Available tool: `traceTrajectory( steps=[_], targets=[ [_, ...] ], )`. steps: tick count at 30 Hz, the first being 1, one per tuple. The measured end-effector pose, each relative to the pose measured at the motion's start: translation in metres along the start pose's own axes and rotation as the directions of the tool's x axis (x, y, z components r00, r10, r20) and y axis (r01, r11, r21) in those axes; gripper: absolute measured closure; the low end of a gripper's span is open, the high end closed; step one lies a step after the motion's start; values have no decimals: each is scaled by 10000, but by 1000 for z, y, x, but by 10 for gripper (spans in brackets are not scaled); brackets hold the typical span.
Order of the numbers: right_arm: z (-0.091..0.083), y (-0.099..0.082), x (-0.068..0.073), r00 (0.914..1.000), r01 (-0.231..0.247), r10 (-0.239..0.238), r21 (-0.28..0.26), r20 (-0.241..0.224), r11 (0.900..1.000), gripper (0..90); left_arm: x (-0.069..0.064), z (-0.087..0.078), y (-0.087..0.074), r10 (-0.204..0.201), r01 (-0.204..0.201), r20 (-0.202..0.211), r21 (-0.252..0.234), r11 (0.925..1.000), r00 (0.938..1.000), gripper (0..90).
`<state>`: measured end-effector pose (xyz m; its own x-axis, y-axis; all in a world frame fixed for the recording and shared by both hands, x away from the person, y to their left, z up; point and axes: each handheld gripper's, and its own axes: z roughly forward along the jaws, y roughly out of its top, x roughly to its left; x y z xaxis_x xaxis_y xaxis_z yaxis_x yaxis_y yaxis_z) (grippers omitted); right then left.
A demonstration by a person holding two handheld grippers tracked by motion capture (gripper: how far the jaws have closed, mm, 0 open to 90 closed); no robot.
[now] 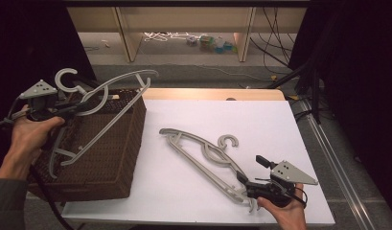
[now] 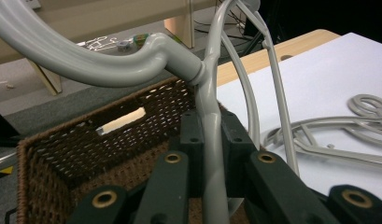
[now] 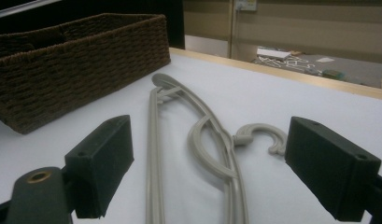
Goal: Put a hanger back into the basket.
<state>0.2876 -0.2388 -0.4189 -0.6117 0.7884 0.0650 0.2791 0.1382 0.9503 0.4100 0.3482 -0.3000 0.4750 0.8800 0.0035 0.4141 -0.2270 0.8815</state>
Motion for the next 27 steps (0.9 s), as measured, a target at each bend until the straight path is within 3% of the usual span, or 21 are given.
traceTrajectory(
  steps=[4, 7, 14, 27],
  targets=[
    [2, -1, 0, 9998, -138, 136, -147, -119, 9998, 163, 13, 4, -6, -304, 304, -60, -43, 9995, 9995, 819],
    [0, 0, 0, 10000, -69, 69, 173, 11, 9998, 163, 23, 5, -9, -442, 441, -176, -48, 9990, 9989, 818],
    [1, -1, -1, 9999, -105, 105, 12, -53, 9999, 163, 34, 5, -17, -302, 302, -394, 5, 9995, 9988, 818],
    [2, -1, -1, 10000, -62, 62, 73, -53, 10000, 164, 52, 7, -43, -446, 469, -792, 279, 9985, 9959, 818]
  ],
)
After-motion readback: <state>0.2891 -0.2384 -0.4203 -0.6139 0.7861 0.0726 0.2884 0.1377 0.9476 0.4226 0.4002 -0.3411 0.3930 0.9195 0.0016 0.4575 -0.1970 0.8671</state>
